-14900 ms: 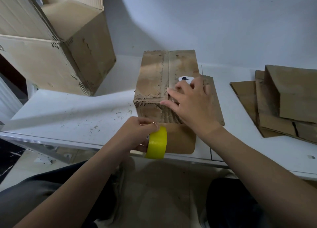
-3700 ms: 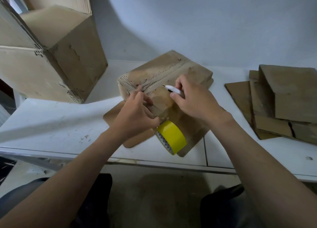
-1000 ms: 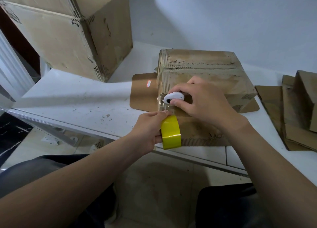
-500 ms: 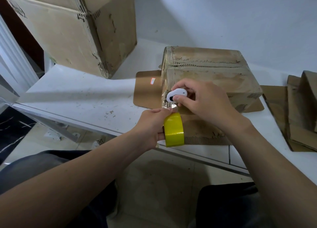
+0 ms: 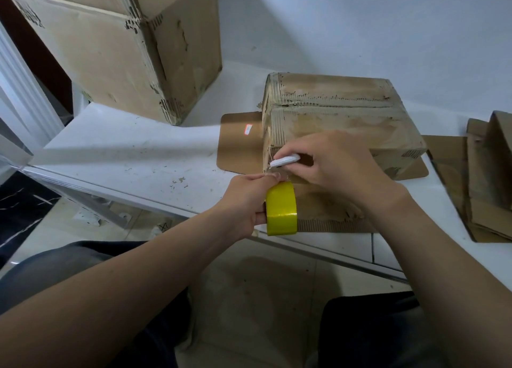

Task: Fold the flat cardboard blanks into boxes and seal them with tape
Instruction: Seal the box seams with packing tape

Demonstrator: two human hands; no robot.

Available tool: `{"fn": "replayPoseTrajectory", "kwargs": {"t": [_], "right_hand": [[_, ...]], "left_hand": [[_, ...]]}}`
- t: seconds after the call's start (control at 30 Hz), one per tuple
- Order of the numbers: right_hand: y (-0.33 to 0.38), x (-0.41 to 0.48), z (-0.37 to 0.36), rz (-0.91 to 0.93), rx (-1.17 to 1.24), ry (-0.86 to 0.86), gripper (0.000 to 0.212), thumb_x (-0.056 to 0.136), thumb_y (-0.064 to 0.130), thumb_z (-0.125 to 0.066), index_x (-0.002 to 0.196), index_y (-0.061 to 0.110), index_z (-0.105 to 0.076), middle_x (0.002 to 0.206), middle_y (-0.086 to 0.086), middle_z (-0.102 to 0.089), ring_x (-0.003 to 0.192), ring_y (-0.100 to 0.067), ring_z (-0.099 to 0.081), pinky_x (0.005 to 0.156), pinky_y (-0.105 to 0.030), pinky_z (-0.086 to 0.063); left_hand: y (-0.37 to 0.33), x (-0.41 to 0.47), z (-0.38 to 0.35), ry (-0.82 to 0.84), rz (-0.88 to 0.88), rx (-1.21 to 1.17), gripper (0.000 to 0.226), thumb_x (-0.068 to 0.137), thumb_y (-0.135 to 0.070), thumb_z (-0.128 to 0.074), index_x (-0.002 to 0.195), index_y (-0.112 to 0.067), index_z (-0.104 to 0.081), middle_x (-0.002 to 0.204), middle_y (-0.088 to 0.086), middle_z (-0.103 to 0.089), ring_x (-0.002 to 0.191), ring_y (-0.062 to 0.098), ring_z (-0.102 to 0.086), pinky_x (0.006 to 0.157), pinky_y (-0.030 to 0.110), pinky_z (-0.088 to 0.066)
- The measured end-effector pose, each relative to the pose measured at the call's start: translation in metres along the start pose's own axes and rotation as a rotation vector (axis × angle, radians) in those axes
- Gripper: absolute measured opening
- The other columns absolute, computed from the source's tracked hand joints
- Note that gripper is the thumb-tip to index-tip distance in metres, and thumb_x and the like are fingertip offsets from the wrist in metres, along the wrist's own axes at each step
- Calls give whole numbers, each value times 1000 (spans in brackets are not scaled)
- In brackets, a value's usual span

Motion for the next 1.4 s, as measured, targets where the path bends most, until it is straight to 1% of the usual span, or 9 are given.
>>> {"fn": "replayPoseTrajectory", "kwargs": {"t": [0.2, 0.37, 0.53, 0.73, 0.8, 0.87, 0.97, 1.17, 1.4], "right_hand": [[-26, -11, 9, -104, 188, -2, 11, 82, 26, -77, 91, 33, -76, 76, 16, -69, 70, -8, -61, 57, -30, -43], [-28, -13, 16, -250, 468, -283, 10, 86, 21, -74, 95, 21, -70, 89, 12, -72, 81, -10, -66, 68, -33, -53], [-32, 3, 14, -344, 344, -448, 14, 91, 32, -66, 100, 23, -68, 94, 10, -66, 85, -13, -60, 73, -35, -54], [-58, 11, 12, -640, -36, -355, 46, 95, 59, -52, 126, 29, -68, 128, -2, -55, 125, -31, -35, 104, -38, -35], [-55, 11, 16, -579, -93, -394, 39, 96, 53, -55, 126, 32, -68, 127, -3, -56, 122, -32, -36, 101, -39, -35], [-42, 14, 16, -384, -98, -461, 27, 97, 44, -58, 115, 31, -74, 114, 3, -61, 111, -29, -39, 92, -39, -36], [-19, 17, -1, -189, -105, -435, 28, 95, 53, -59, 103, 34, -78, 101, 10, -62, 100, -26, -42, 81, -36, -33], [-16, 17, -30, -188, -159, -417, 36, 82, 64, -66, 78, 28, -69, 93, 15, -58, 97, -24, -41, 79, -39, -33], [-18, 16, -41, -184, -210, -348, 41, 70, 55, -81, 90, 26, -60, 102, 10, -56, 95, -23, -39, 79, -39, -37]], "left_hand": [[0, 0, 2, -19, 2, 34, 18, 96, -28, -69, 107, -15, -76, 110, 14, -75, 92, 31, -74, 65, 39, -62], [-8, 1, 10, 12, -20, 239, 27, 91, -31, -74, 112, -14, -72, 97, 9, -78, 79, 24, -76, 61, 35, -60], [-39, -1, 34, 26, -52, 483, 22, 85, -25, -80, 102, -12, -76, 91, 11, -78, 80, 26, -77, 66, 38, -62], [-66, 2, 60, -186, -219, 516, 15, 89, -30, -77, 97, -19, -72, 103, 9, -72, 87, 28, -72, 67, 37, -61], [-70, 4, 63, -237, -255, 470, 15, 91, -30, -75, 101, -19, -72, 107, 8, -68, 92, 29, -69, 66, 35, -58], [-71, 5, 63, -267, -280, 447, 18, 93, -31, -72, 107, -19, -73, 112, 8, -65, 99, 32, -66, 71, 37, -58], [-70, 6, 59, -264, -291, 430, 26, 96, -30, -68, 118, -17, -72, 114, 9, -63, 97, 31, -64, 71, 38, -57], [-69, 7, 63, -255, -281, 382, 22, 98, -27, -65, 117, -16, -70, 106, 4, -62, 87, 28, -65, 59, 32, -55], [-69, 5, 72, -262, -267, 345, 29, 96, -29, -68, 120, -15, -68, 112, 10, -64, 93, 33, -68, 67, 38, -59]]}}
Point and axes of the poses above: each hand's wrist, its own x-axis towards the middle knuckle, its own z-axis out of the back of the hand, y = z × x, the point moved 2 cm from there along x, towards the middle knuckle
